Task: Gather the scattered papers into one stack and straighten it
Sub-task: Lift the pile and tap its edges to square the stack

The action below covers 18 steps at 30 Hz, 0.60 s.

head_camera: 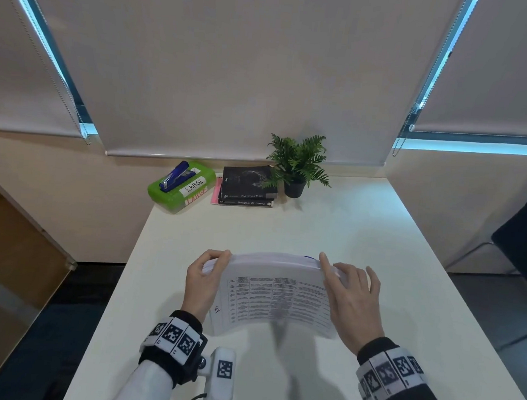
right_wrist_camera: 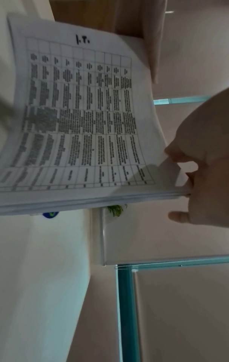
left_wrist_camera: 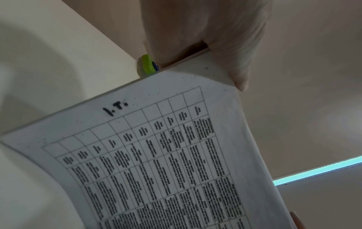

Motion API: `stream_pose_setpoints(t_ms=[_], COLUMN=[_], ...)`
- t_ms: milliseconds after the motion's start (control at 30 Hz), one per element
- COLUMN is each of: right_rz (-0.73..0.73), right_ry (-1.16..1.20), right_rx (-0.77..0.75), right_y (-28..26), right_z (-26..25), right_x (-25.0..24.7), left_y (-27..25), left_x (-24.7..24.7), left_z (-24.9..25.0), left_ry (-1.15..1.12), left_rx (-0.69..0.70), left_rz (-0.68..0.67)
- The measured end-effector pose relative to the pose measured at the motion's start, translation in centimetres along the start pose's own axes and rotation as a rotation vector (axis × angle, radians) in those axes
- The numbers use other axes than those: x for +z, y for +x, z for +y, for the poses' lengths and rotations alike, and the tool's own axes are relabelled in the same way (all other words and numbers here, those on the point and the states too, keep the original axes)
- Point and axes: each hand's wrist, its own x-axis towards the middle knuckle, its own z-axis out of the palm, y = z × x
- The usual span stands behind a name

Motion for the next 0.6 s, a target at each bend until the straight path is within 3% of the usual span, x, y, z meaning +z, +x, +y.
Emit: stream_pose_setpoints(t_ms=[167,367,600], right_rz=[0.037,0.035,-0.073], right_ry=[-0.057,0.137,0.179], right_rx=[-0.068,-0.006,0.024], right_y=[0.3,0.7,1.2], right_z=[-0.6,-0.8,-0.4], right_x=[-0.6,-0.6,-1.3], left_y=[0.2,0.4,1.2], left_x=[-0.1,-0.2,-0.5], left_z=[-0.2,-0.3,-0.6], left_ry=[-0.009,-0.013,-0.027], left_rx=[-0.024,-0.049,-0.056], left_rz=[-0.007,-0.016,-0.053])
